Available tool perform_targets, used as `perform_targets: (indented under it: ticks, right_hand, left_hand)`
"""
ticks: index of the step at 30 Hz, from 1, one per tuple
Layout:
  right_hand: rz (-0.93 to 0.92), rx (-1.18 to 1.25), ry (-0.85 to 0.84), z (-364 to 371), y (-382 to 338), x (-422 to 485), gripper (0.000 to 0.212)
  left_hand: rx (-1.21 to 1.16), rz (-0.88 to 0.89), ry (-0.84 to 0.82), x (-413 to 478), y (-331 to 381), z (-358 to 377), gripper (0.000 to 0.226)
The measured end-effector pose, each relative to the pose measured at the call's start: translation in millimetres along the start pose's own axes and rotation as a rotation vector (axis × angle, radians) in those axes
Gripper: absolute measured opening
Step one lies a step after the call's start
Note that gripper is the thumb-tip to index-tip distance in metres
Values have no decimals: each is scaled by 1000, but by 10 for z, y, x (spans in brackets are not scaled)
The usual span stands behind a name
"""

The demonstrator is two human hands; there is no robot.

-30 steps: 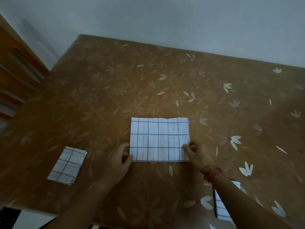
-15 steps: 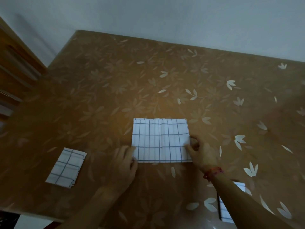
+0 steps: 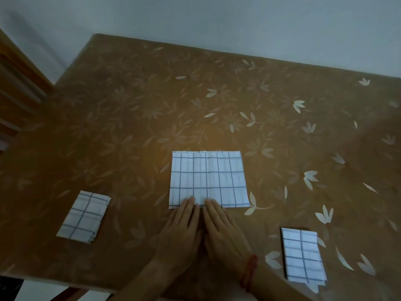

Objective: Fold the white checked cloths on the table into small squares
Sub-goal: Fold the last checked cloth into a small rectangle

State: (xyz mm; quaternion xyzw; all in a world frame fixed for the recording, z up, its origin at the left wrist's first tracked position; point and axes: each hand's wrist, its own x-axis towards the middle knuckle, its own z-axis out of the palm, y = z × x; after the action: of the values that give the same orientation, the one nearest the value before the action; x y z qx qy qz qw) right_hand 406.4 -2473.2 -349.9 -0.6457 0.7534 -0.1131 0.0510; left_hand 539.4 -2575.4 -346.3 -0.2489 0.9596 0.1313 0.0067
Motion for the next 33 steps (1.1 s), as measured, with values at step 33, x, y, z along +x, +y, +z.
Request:
perform_targets:
  ticks: [33]
  right_hand:
    - [232,-170,-231,-167,503,-295,71]
  left_hand:
    - [81,-164,-25,-125,-190,43,59]
